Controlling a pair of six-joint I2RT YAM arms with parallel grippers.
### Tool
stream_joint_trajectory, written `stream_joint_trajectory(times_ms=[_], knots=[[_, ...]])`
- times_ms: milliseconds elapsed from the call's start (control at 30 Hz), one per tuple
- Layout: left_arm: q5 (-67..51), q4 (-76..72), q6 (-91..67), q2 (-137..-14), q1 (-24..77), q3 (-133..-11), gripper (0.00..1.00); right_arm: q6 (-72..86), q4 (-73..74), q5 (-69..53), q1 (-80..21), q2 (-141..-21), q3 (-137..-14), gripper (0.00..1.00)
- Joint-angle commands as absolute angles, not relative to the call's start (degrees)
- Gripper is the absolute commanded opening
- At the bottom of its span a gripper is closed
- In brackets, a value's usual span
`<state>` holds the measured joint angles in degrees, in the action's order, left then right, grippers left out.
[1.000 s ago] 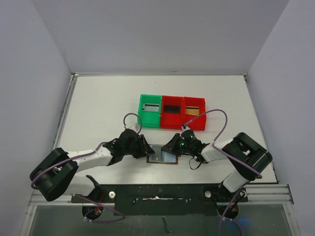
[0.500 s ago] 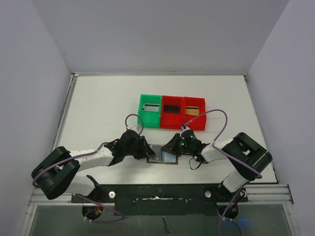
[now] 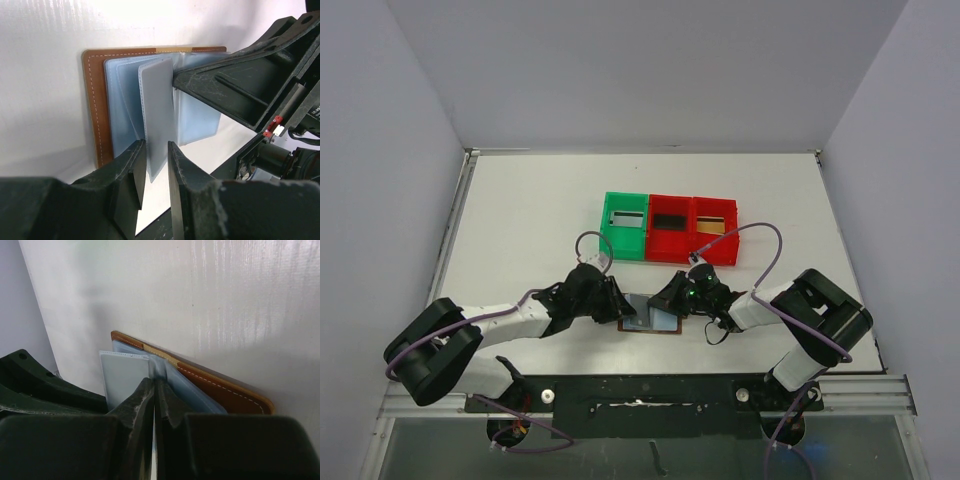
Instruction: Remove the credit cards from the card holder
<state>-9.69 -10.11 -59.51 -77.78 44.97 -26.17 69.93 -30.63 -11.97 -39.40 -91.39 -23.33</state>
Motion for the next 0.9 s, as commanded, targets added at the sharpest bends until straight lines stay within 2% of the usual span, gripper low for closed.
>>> stream_joint_trajectory(times_ms=[0,500,733,867], knots=[[-11.0,-13.0,-58.4,-76.5,45.4,-29.5,0.22,67.5,-22.6,-7.8,-38.8,-94.0,-21.0,0.0],[-12.6,-8.1,-53.4,-79.2,45.7,-34.5,0.24,67.1,-23.6,-8.3,-38.8,-93.1,-21.0,0.09],[-16.8,-15.7,-56.6,-83.9,45.9,-33.1,0.26,64.9,-24.5,-10.1,-38.8,-89.9,-22.4,0.26],[-15.7,-15.3,-56.8,-84.4,46.0,-33.1,0.27,64.1,-22.5,-9.8,-38.8,-86.7,-24.2,0.3]])
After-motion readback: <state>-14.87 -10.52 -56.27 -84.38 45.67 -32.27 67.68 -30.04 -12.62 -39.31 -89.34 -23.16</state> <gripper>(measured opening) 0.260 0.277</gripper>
